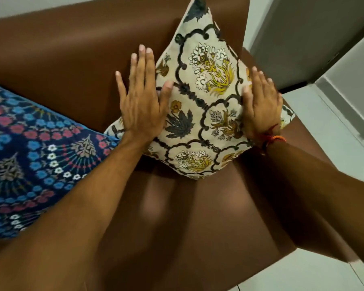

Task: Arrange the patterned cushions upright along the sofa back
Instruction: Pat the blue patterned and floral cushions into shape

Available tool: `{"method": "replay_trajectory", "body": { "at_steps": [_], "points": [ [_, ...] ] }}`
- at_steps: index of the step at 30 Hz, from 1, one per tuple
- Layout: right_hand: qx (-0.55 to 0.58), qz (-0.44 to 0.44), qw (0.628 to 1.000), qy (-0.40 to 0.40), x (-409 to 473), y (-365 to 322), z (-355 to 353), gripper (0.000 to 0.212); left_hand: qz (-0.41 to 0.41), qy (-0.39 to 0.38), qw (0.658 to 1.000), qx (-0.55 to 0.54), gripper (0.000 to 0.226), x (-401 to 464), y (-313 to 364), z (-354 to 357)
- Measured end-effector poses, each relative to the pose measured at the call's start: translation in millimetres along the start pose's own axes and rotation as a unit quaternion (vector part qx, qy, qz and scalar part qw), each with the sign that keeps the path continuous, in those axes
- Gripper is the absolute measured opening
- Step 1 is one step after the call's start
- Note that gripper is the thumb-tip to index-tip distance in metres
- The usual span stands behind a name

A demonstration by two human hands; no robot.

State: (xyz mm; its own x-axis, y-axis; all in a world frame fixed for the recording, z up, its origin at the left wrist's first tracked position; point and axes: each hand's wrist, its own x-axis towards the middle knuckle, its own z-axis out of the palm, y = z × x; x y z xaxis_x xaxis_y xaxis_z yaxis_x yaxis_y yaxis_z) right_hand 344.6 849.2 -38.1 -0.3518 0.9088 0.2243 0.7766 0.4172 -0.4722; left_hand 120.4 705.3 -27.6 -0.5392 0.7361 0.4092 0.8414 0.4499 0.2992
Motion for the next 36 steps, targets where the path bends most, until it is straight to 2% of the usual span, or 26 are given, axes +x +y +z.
{"method": "replay_trajectory", "body": {
  "at_steps": [3, 5, 7, 11, 13, 17, 22, 27, 31, 36],
  "points": [
    [0.051, 0.047, 0.997, 0.043, -8.4, -30.4, -9.5, 0.060, -0.017, 0.013, 0.999, -0.031, 0.074, -8.2, -9.2, -25.4],
    [0.072, 0.009, 0.994, 0.086, -13.9, -67.9, -14.4, 0.059, -0.012, 0.025, 0.999, -0.046, 0.070, -14.6, -15.6, -46.0],
    [0.086, -0.074, 0.990, 0.086, -24.8, -122.8, -11.3, 0.059, -0.020, 0.050, 0.998, -0.030, 0.067, -22.4, -34.7, -75.2],
    [0.103, -0.223, 0.969, -0.005, -66.5, -241.7, 10.7, 0.064, -0.048, 0.098, 0.994, -0.001, 0.065, -41.0, -97.1, -137.5],
    [0.102, -0.292, 0.949, -0.061, -100.2, -303.3, 31.0, 0.063, -0.076, 0.118, 0.990, 0.015, 0.065, -59.6, -148.5, -174.7],
    [0.119, -0.405, 0.899, -0.117, -175.0, -405.6, 75.5, 0.058, -0.143, 0.127, 0.978, 0.079, 0.065, -112.0, -257.5, -240.2],
    [0.141, -0.481, 0.849, -0.167, -270.8, -521.4, 127.2, 0.056, -0.219, 0.129, 0.960, 0.114, 0.065, -187.2, -382.1, -306.1],
    [0.123, -0.550, 0.803, -0.196, -341.7, -608.3, 178.6, 0.059, -0.260, 0.114, 0.946, 0.159, 0.063, -242.6, -472.9, -332.3],
    [0.069, -0.553, 0.811, -0.179, -363.7, -644.9, 218.4, 0.058, -0.285, 0.061, 0.944, 0.156, 0.062, -264.0, -522.0, -325.4],
    [0.024, -0.509, 0.850, -0.132, -361.5, -658.3, 245.9, 0.063, -0.269, 0.066, 0.950, 0.145, 0.065, -268.7, -556.6, -306.4]
  ]
}}
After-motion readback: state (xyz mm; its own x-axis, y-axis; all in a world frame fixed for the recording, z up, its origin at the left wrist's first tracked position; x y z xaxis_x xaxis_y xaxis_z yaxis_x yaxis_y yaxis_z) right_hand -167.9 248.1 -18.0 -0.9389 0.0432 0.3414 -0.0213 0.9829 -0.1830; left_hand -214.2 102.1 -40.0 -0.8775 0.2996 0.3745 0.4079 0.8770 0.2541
